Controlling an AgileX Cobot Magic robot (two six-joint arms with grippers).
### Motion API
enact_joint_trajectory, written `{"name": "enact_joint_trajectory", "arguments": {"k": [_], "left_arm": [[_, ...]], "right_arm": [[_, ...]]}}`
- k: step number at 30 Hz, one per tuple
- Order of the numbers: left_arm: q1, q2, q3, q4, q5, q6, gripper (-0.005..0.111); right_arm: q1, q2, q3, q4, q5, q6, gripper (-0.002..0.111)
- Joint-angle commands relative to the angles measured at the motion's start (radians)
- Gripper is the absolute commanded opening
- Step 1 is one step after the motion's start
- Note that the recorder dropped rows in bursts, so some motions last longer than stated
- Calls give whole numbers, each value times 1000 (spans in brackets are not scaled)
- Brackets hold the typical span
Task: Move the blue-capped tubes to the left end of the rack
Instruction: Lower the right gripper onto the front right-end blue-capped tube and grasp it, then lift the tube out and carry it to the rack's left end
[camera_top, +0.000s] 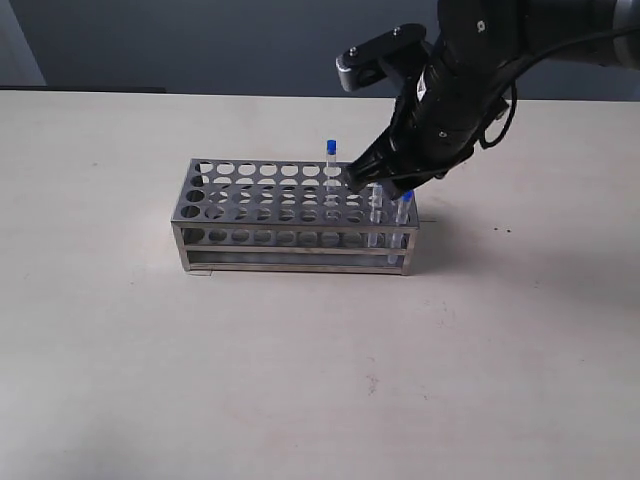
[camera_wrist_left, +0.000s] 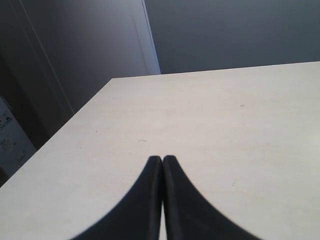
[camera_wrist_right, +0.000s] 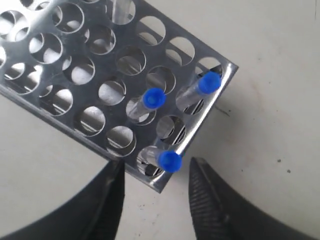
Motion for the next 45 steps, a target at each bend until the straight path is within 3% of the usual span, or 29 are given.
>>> {"name": "enact_joint_trajectory", "arguments": {"k": [1, 3, 5, 6, 8, 19, 27, 32, 41, 45], "left_arm": [[-3, 3, 3, -1, -12, -6, 0], [-3, 3, 3, -1, -12, -6, 0], [-3, 3, 3, -1, -12, -6, 0], [-3, 3, 3, -1, -12, -6, 0], [-3, 3, 3, -1, -12, -6, 0], [-3, 3, 3, -1, -12, -6, 0], [-3, 3, 3, -1, -12, -6, 0], [-3, 3, 3, -1, -12, -6, 0], [-3, 3, 3, -1, -12, -6, 0], [-3, 3, 3, -1, -12, -6, 0]], "right_arm": [[-1, 54, -3, 2, -9, 14, 41], [-1, 61, -3, 5, -18, 18, 39], [-1, 61, -3, 5, -27, 18, 24], [-1, 61, -3, 5, -34, 18, 8], [-1, 61, -3, 5, -34, 18, -1], [-1, -167, -5, 74, -90, 11, -1], [28, -153, -118, 260, -115, -240, -1], [73, 10, -342, 286, -93, -299, -1], [173, 405, -849, 291, 143, -366, -1], [179, 493, -966, 287, 192, -335, -1]]}}
